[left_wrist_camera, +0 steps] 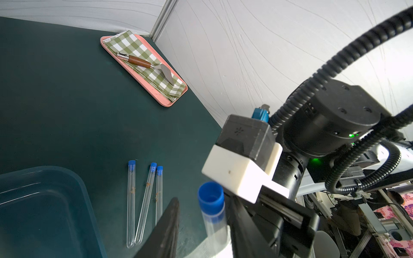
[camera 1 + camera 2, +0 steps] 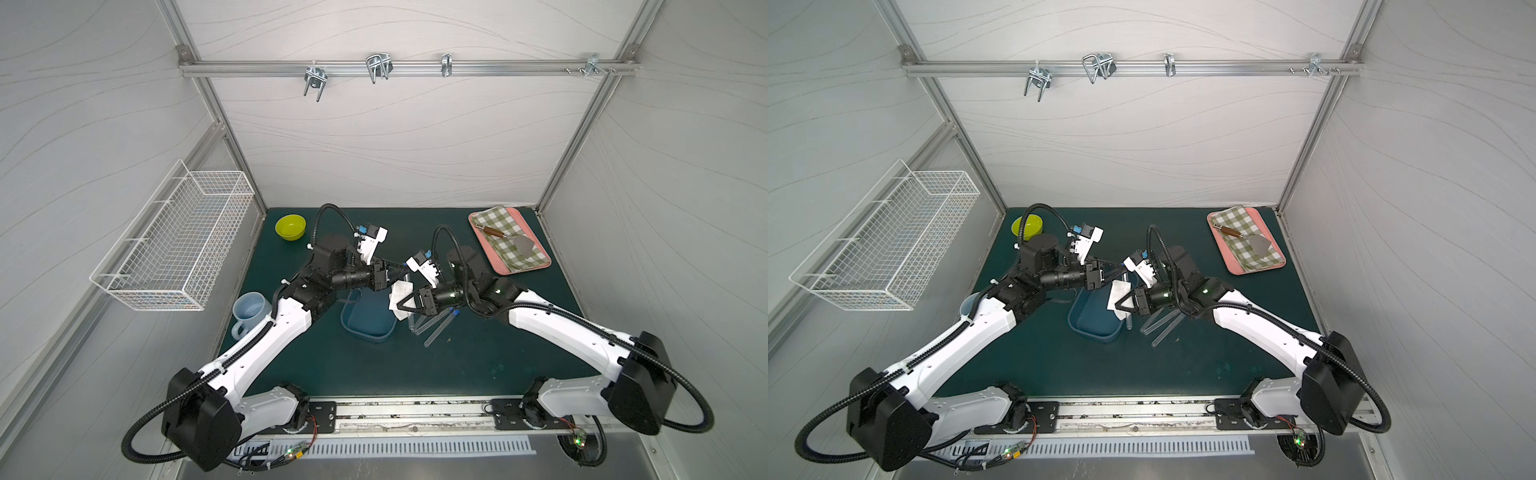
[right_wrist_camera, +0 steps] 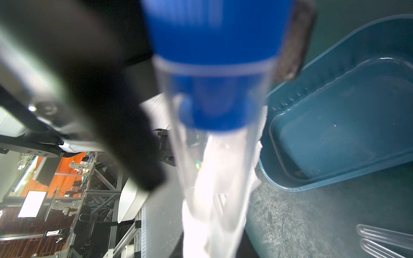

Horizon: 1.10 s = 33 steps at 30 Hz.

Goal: Wipe the exteriors of test tubes
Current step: Wipe the dirt from the test tube.

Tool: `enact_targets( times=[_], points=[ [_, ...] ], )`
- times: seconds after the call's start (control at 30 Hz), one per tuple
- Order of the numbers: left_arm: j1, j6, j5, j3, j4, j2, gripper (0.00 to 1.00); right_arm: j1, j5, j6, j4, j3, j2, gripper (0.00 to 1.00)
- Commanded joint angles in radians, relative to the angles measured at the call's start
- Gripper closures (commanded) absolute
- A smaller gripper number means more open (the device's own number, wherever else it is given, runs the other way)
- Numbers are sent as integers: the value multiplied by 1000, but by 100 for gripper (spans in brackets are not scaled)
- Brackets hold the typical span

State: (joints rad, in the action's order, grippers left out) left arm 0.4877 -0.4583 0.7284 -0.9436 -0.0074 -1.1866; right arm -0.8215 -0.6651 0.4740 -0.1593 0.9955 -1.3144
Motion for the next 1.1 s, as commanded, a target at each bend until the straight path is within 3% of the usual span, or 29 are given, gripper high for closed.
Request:
enact_targets(
  times=[0.0,0.43,1.07],
  points=[
    [11,-12,29,-1,66,-13,64,-12,1,-16,-5,31,5,84],
    [23,-47,-6,18,99,-23,88,-15,41,-10,3,31,10,83],
    [14,-78,-52,-5,77,-19,90,56,4,22,108,96,-42,79]
  ],
)
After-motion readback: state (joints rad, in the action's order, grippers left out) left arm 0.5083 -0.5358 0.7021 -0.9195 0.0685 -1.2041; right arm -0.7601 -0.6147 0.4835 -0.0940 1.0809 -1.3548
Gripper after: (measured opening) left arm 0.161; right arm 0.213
